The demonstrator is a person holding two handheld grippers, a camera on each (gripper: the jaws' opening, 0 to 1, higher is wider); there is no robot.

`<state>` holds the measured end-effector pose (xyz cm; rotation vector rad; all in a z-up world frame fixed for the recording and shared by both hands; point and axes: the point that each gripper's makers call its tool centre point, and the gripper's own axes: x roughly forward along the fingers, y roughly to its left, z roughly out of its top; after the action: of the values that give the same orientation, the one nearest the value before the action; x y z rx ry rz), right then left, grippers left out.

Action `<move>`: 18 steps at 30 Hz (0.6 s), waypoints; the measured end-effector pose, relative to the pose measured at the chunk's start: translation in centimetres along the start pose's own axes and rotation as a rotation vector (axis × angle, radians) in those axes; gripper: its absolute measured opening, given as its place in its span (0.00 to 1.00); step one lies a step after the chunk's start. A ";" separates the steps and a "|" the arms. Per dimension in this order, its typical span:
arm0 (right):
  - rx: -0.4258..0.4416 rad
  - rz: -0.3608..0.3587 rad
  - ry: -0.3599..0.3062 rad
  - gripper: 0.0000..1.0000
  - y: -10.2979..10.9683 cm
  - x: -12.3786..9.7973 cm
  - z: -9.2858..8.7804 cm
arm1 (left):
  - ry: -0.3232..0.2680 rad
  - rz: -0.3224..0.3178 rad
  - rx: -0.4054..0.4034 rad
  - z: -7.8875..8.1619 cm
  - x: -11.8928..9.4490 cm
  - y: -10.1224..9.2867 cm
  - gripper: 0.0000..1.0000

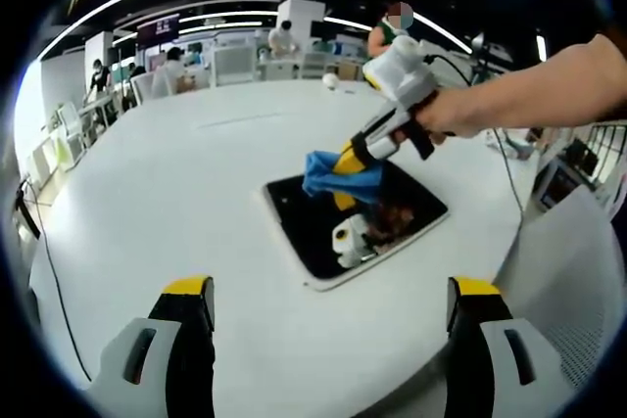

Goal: Wipe the mirror surface with the cleaning cloth until all visible marks leave the cleaned area.

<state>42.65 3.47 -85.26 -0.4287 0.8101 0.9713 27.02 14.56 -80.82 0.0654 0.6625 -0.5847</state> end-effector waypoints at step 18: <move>-0.004 -0.009 -0.002 0.01 -0.2 -0.2 -0.3 | 0.001 0.004 0.003 0.0 -0.1 0.0 0.99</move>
<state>42.61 3.10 -85.30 -0.4342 0.8036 0.9655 26.96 14.56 -80.74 0.0692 0.6624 -0.5822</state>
